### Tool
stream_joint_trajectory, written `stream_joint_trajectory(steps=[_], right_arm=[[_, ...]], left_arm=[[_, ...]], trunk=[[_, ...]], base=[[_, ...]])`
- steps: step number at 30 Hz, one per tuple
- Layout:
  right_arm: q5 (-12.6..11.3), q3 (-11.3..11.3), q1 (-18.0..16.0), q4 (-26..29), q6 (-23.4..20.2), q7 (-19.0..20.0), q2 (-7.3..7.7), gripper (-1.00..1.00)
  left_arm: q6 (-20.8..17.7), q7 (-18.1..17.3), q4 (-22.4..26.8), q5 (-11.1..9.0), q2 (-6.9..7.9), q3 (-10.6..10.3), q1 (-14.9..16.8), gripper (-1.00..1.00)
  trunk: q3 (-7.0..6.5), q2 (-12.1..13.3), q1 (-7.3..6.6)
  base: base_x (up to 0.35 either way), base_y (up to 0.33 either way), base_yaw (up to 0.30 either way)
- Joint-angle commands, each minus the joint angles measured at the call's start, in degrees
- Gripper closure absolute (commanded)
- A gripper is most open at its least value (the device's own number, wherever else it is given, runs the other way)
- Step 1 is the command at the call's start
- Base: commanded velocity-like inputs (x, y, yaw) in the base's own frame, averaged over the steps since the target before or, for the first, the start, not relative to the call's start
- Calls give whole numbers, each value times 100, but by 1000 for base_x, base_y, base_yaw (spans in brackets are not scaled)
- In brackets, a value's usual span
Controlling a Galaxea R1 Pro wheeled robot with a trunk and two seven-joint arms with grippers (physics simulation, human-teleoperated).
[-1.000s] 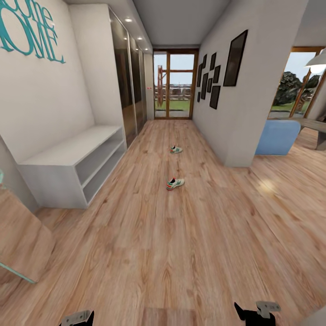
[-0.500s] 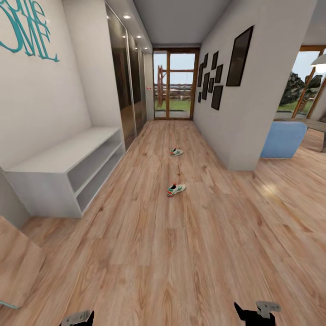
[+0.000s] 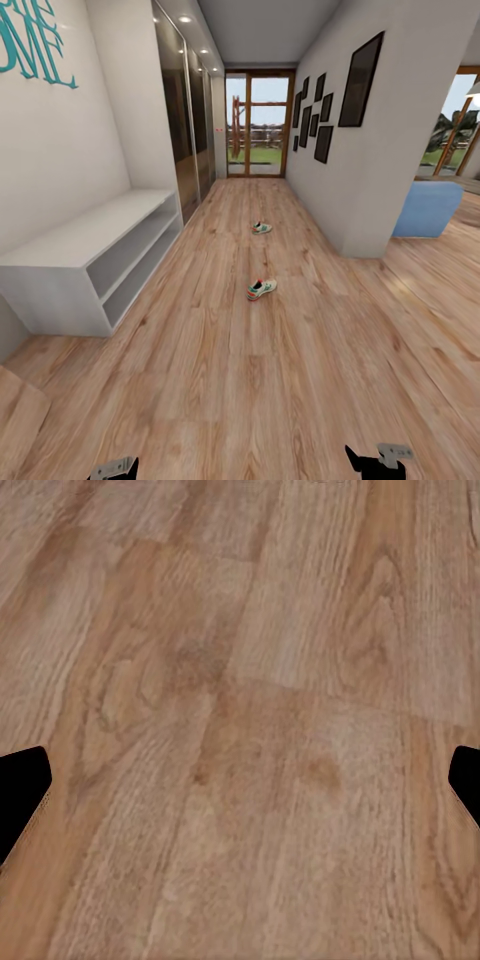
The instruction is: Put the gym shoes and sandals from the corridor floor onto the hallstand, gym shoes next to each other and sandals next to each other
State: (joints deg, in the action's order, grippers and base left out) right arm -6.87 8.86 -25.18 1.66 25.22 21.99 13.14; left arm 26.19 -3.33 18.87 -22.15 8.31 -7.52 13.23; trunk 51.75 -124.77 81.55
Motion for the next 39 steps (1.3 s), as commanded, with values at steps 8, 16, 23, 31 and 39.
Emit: stream_joint_trajectory(steps=[8, 16, 23, 31, 39], right_arm=[[-60, 20, -4, -8, 1, 60, 4, -100], [-60, 21, -4, -8, 1, 60, 4, -100], [-60, 22, -4, -8, 4, 60, 4, -100], [-60, 21, -4, -8, 1, 60, 4, -100], [-60, 22, -4, -8, 2, 60, 4, -100]], left_arm=[[23, -27, -8, -61, 4, -30, 4, -100], [25, -27, -7, -61, 4, -30, 4, -100], [25, -27, -10, -64, 4, -30, 4, -100], [27, -27, -7, -66, 4, -30, 4, -100], [27, -27, -9, -63, 4, -30, 4, -100]], trunk=[[5, -2, 2], [5, -2, 2], [5, -2, 2], [5, -2, 2], [5, -2, 2]], base=[[316, 145, 0], [304, 174, 0], [303, 178, 0], [302, 179, 0], [302, 180, 0]])
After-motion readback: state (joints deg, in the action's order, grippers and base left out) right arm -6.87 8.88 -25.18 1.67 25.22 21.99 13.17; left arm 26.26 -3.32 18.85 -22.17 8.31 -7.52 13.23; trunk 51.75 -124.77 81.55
